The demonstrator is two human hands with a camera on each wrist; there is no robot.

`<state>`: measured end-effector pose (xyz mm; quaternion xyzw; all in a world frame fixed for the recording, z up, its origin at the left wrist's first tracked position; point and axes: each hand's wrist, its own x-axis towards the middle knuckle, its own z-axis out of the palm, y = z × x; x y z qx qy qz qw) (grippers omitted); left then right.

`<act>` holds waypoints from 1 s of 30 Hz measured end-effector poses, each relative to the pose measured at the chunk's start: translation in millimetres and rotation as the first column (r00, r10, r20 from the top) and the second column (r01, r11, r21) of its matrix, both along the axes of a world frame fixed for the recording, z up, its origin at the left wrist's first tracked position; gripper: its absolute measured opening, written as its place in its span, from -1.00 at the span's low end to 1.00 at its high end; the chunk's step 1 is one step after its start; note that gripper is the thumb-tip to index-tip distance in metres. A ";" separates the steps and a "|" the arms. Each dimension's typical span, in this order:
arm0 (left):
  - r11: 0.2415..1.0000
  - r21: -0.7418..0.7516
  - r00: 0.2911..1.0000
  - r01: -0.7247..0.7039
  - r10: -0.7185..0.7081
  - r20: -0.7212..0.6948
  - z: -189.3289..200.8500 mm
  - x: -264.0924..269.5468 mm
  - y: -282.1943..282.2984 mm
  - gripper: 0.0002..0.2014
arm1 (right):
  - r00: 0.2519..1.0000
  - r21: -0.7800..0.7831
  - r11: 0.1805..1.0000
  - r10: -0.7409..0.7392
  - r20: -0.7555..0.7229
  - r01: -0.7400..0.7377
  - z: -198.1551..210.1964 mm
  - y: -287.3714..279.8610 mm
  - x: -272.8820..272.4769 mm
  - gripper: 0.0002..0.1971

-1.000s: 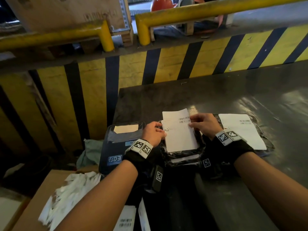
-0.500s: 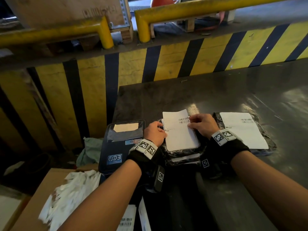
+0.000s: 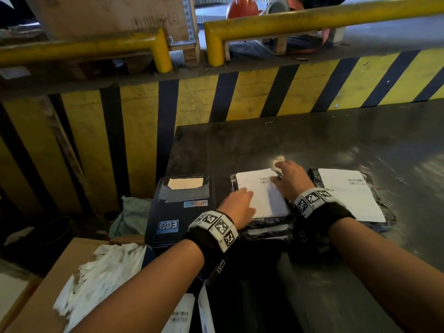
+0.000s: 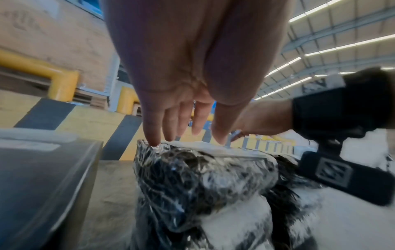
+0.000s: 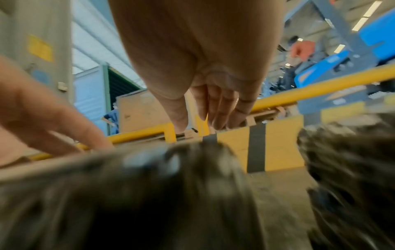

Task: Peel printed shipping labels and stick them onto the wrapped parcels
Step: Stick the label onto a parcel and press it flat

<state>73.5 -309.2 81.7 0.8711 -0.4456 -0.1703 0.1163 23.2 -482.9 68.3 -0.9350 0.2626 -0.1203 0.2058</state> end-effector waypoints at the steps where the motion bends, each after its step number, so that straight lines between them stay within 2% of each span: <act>1: 0.998 0.050 0.999 0.040 -0.041 0.006 -1.2 -2.9 2.1 -0.62 | 0.998 -0.039 0.997 0.059 -0.018 -0.059 5.3 3.4 4.8 -0.60; 3: 0.992 0.089 0.996 0.087 -0.088 0.017 -4.3 -5.5 6.9 -0.59 | 0.973 -0.084 0.974 0.198 -0.117 -0.208 13.0 13.8 19.0 -0.57; 6: 0.987 0.088 0.990 0.135 -0.137 0.021 -6.2 -5.3 13.5 -0.52 | 0.879 -0.061 0.922 0.344 -0.330 -0.383 16.8 34.0 41.4 -0.52; 8: 0.987 0.083 0.990 0.137 -0.140 0.027 -8.0 -5.6 16.0 -0.50 | 0.809 -0.067 0.897 0.359 -0.466 -0.437 15.4 41.5 50.8 -0.55; 10: 0.990 0.063 0.991 0.127 -0.130 0.040 -9.9 -7.0 17.0 -0.48 | 0.770 -0.084 0.894 0.328 -0.547 -0.441 14.4 42.2 52.2 -0.56; 17: 0.992 0.081 0.994 0.097 -0.101 0.036 -14.9 -9.0 17.7 -0.42 | 0.760 -0.085 0.959 0.159 -0.631 -0.271 21.6 4.0 31.5 -0.49; 20: 0.993 0.072 0.995 0.089 -0.092 0.029 -14.1 -9.5 17.3 -0.44 | 0.734 -0.133 0.956 0.109 -0.670 -0.262 30.1 0.5 38.7 -0.49; 23: 0.993 0.072 0.995 0.097 -0.098 0.014 -13.2 -9.4 16.9 -0.47 | 0.744 -0.154 0.918 0.188 -0.641 -0.365 33.1 27.2 55.5 -0.48; 26: 0.996 0.042 0.997 0.074 -0.073 -0.026 -15.2 -10.4 18.1 -0.47 | 0.682 -0.081 0.876 0.308 -0.663 -0.475 28.0 48.5 58.9 -0.46; 28: 0.998 0.002 0.998 0.057 -0.057 -0.031 -16.8 -12.0 18.9 -0.45 | 0.651 -0.068 0.871 0.310 -0.693 -0.487 23.3 41.9 48.5 -0.42; 30: 0.998 0.032 0.998 0.059 -0.059 -0.016 -16.6 -13.0 18.9 -0.42 | 0.663 -0.052 0.896 0.286 -0.692 -0.441 23.1 26.1 34.8 -0.41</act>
